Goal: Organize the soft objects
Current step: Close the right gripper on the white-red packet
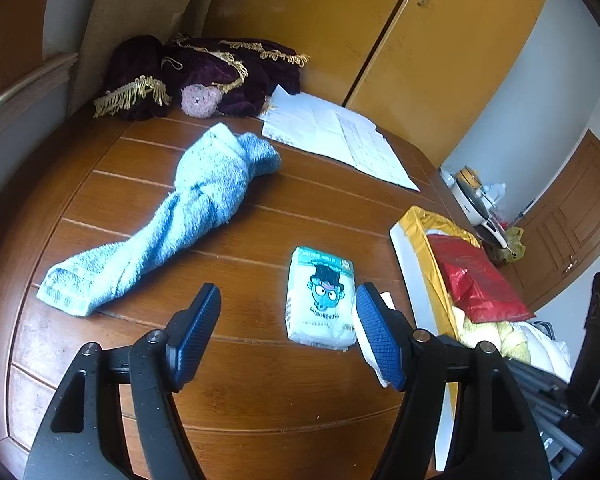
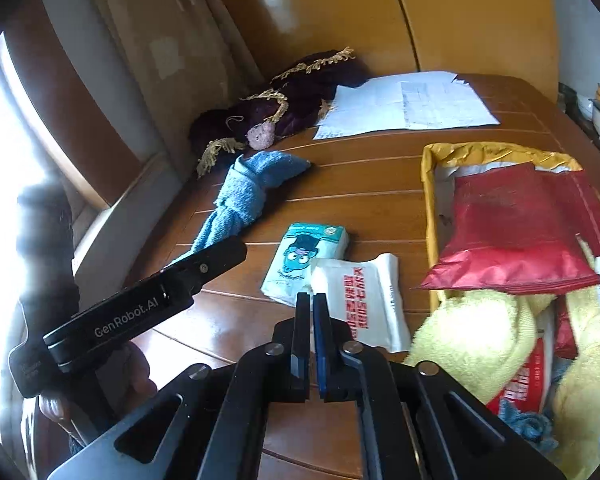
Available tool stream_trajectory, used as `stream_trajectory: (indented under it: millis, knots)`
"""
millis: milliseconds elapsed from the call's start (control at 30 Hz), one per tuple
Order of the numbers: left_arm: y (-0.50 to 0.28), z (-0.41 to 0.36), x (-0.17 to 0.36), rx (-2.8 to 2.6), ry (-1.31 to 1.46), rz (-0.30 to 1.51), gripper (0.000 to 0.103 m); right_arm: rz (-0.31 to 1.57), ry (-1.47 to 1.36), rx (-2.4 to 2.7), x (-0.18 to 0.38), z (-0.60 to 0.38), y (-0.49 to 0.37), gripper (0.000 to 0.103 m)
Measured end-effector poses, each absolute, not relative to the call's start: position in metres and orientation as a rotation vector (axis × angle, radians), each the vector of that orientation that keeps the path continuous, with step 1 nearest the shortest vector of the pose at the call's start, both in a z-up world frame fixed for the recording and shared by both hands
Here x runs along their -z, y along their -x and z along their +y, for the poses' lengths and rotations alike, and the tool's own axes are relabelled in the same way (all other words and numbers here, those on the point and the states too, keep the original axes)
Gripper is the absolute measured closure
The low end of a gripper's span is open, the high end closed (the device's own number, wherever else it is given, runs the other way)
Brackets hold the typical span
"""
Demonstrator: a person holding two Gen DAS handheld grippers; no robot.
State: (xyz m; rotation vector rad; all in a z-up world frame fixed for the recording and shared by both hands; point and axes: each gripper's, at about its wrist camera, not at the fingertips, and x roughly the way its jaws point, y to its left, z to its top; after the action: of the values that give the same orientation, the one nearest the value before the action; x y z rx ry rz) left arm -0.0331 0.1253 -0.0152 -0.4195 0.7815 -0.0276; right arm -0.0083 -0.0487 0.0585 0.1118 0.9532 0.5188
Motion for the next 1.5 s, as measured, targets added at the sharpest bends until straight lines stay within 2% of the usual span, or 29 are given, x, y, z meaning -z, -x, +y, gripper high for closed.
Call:
stream_trajectory:
  millis: [33, 67, 100, 333, 433, 467, 500, 533, 633, 733, 767, 867, 1133, 1200, 1233, 1267, 1300, 1500]
  knots:
    - [0.034, 0.129, 0.014, 0.032, 0.435, 0.773, 0.034, 0.973, -0.107, -0.525, -0.054, -0.044, 0.006, 0.079]
    - [0.037, 0.133, 0.013, 0.03, 0.456, 0.762, 0.033, 0.984, -0.092, -0.533, -0.051, -0.038, 0.004, 0.053]
    - [0.039, 0.136, 0.013, 0.024, 0.469, 0.756, 0.033, 0.982, -0.08, -0.54, -0.049, -0.032, 0.005, 0.041]
    - [0.048, 0.159, 0.021, -0.019, 0.536, 0.752, 0.033, 1.031, 0.172, -0.371, -0.029, 0.006, -0.006, 0.041]
    - [0.049, 0.162, 0.023, -0.024, 0.545, 0.752, 0.033, 1.029, 0.226, -0.314, -0.021, 0.01, -0.006, 0.046]
    - [0.049, 0.162, 0.024, -0.022, 0.544, 0.751, 0.033, 1.024, 0.241, -0.293, -0.02, 0.01, -0.005, 0.054]
    - [0.049, 0.162, 0.024, -0.021, 0.543, 0.753, 0.033, 1.019, 0.254, -0.269, -0.019, 0.009, -0.005, 0.067]
    - [0.049, 0.161, 0.024, -0.018, 0.542, 0.755, 0.033, 1.016, 0.264, -0.248, -0.019, 0.008, -0.006, 0.072]
    - [0.05, 0.159, 0.024, -0.015, 0.534, 0.752, 0.033, 1.017, 0.251, -0.255, -0.019, 0.003, -0.006, 0.074]
    - [0.049, 0.155, 0.023, -0.012, 0.524, 0.752, 0.033, 1.003, 0.229, -0.271, -0.023, 0.0, -0.003, 0.084]
    - [0.049, 0.154, 0.023, -0.009, 0.52, 0.755, 0.033, 1.001, 0.208, -0.282, -0.026, -0.003, -0.003, 0.103]
    - [0.047, 0.151, 0.022, -0.007, 0.507, 0.758, 0.033, 1.038, 0.096, -0.355, -0.029, -0.016, -0.008, 0.103]
    - [0.044, 0.144, 0.019, -0.007, 0.482, 0.758, 0.034, 0.951, -0.117, -0.433, -0.055, -0.052, 0.004, 0.102]
    - [0.044, 0.145, 0.019, -0.007, 0.49, 0.752, 0.034, 0.945, -0.118, -0.442, -0.055, -0.05, 0.004, 0.089]
    - [0.044, 0.146, 0.02, -0.008, 0.494, 0.753, 0.034, 0.954, -0.099, -0.446, -0.054, -0.046, 0.003, 0.079]
    - [0.044, 0.147, 0.021, -0.009, 0.498, 0.755, 0.034, 0.972, -0.083, -0.456, -0.051, -0.041, 0.003, 0.053]
    - [0.044, 0.149, 0.022, -0.011, 0.502, 0.755, 0.033, 0.982, -0.07, -0.469, -0.049, -0.036, 0.003, 0.037]
    - [0.045, 0.159, 0.029, -0.028, 0.534, 0.747, 0.033, 1.069, 0.178, -0.343, -0.027, -0.003, -0.01, 0.037]
